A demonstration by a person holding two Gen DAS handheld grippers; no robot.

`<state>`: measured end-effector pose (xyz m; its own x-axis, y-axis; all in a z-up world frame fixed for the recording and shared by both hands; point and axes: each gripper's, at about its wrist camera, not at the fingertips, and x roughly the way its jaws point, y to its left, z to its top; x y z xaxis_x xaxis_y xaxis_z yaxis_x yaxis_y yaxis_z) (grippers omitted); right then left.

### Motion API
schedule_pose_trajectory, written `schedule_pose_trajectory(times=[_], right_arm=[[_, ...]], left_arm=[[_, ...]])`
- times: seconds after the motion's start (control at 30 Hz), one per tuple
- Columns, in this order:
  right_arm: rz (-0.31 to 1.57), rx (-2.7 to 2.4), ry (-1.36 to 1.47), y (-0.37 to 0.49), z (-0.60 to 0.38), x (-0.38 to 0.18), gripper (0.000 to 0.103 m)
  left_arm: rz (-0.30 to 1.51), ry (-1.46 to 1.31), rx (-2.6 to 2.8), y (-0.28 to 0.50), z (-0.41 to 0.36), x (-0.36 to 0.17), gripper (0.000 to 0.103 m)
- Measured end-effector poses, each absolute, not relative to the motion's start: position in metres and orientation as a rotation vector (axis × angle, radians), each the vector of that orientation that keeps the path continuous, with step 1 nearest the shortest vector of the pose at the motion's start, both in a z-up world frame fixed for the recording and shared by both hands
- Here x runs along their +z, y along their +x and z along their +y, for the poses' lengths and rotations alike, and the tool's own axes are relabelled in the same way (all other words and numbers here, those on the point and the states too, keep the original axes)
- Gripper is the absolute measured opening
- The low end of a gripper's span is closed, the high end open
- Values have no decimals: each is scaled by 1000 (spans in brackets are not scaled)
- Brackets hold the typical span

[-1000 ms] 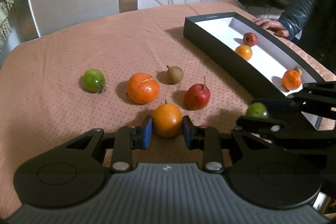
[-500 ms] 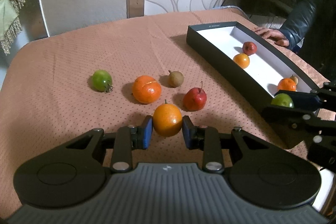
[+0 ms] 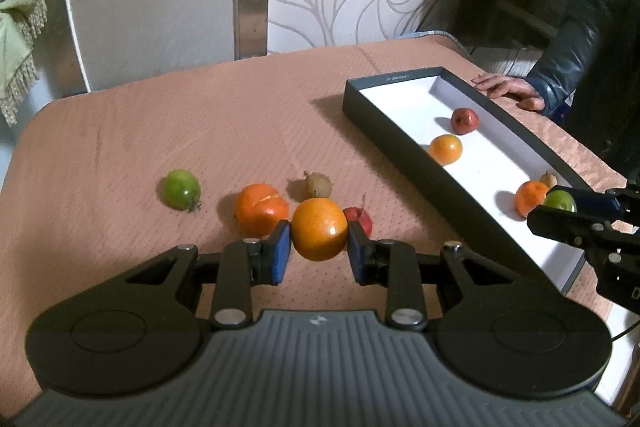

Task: Organize fruits
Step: 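Carry the small orange and the green fruit in both grippers over the white box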

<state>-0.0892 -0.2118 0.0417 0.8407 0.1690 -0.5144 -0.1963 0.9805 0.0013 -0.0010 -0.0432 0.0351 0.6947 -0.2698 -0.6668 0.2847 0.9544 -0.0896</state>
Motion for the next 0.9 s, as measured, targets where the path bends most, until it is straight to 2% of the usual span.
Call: schedule_pose_trajectory(times=[0.9], right_arm=[[540, 114, -28, -94, -252, 40, 29]], left_arm=[[698, 59, -409, 15, -104, 52, 35]])
